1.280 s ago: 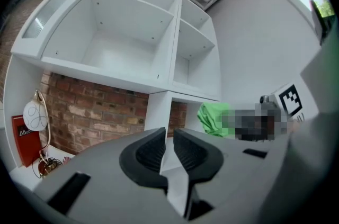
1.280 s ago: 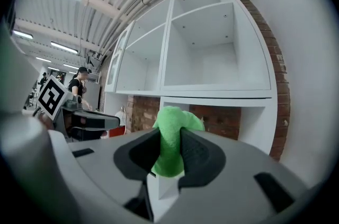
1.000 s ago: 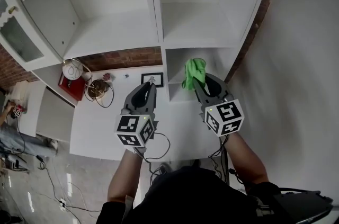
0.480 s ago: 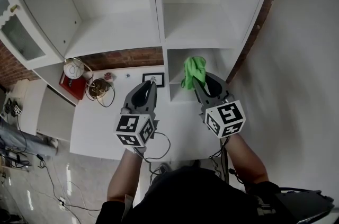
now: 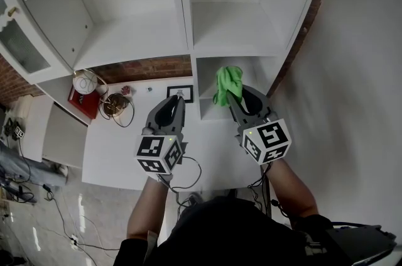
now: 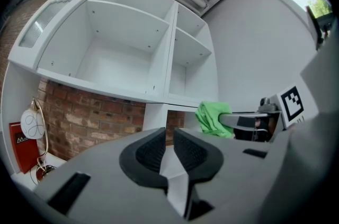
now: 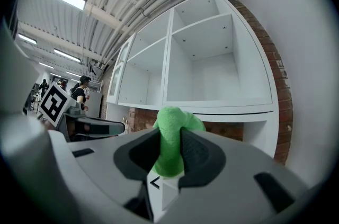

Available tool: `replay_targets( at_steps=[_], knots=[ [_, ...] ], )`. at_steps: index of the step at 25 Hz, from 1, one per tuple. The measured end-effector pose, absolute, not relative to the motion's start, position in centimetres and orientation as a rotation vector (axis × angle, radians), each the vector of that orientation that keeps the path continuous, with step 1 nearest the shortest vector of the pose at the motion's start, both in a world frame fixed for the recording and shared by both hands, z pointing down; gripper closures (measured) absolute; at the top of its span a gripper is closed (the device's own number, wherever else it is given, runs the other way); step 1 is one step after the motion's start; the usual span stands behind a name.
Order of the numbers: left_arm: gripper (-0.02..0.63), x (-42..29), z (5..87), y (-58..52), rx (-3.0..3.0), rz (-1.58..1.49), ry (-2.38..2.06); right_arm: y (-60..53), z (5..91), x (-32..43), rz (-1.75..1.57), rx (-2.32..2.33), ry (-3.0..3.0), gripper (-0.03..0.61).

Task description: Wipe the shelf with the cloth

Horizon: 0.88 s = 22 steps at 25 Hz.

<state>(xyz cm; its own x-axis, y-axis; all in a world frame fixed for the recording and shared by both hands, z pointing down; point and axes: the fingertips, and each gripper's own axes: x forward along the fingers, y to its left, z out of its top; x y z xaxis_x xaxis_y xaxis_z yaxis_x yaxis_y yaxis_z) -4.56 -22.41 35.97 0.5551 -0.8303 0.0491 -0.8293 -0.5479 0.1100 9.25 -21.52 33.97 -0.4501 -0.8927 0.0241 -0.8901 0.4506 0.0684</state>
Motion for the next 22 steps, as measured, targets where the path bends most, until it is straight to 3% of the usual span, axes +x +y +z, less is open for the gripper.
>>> replay_targets(
  at_steps=[22],
  knots=[
    [0.568,-4.51,36.57,-22.34,2.647,-0.014,-1.418,-21.17,34.16,9.19,-0.063,1.616,-2.625,0.485]
  ],
)
